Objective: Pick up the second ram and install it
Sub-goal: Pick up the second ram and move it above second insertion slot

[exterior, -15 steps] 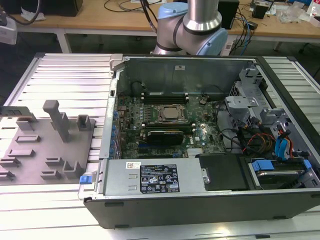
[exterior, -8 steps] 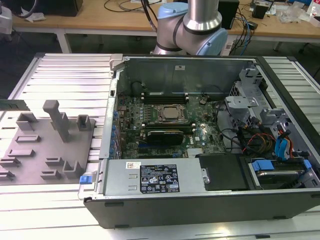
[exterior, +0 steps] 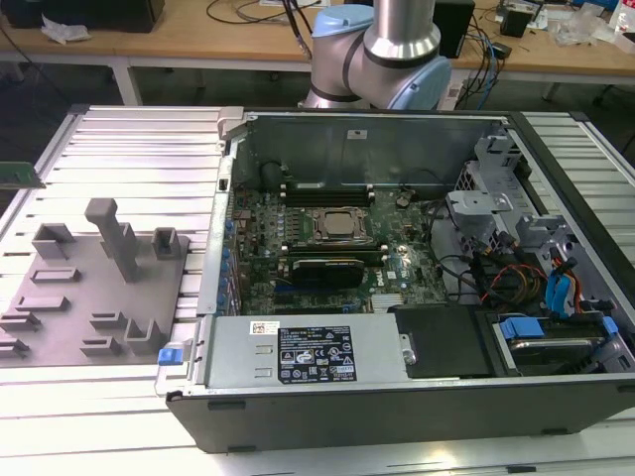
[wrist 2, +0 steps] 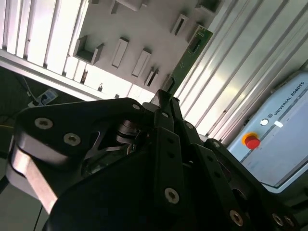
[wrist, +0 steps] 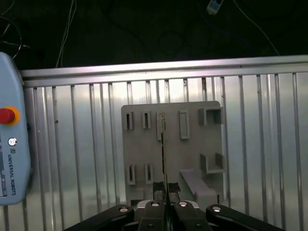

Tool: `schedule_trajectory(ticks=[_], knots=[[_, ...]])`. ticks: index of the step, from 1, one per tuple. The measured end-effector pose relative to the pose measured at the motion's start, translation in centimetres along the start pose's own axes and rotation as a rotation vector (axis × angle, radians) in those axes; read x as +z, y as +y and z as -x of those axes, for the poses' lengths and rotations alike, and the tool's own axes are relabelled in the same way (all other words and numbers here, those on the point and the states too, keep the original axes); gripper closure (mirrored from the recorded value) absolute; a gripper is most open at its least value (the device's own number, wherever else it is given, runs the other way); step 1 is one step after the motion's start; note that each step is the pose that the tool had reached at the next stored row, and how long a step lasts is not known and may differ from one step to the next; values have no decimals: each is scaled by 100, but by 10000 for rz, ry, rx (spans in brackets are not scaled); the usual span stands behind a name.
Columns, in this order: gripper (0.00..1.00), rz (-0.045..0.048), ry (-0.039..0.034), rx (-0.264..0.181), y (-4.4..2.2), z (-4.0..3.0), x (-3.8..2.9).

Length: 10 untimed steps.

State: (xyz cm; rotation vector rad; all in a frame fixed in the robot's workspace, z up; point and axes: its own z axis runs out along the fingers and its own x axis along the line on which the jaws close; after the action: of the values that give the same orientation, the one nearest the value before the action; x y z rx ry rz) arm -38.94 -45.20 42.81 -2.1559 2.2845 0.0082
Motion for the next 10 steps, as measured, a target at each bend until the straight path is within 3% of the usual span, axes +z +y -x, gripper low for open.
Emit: schedule_trajectory(ticks=[10], knots=[[87, -3, 4, 2, 4, 44, -157]])
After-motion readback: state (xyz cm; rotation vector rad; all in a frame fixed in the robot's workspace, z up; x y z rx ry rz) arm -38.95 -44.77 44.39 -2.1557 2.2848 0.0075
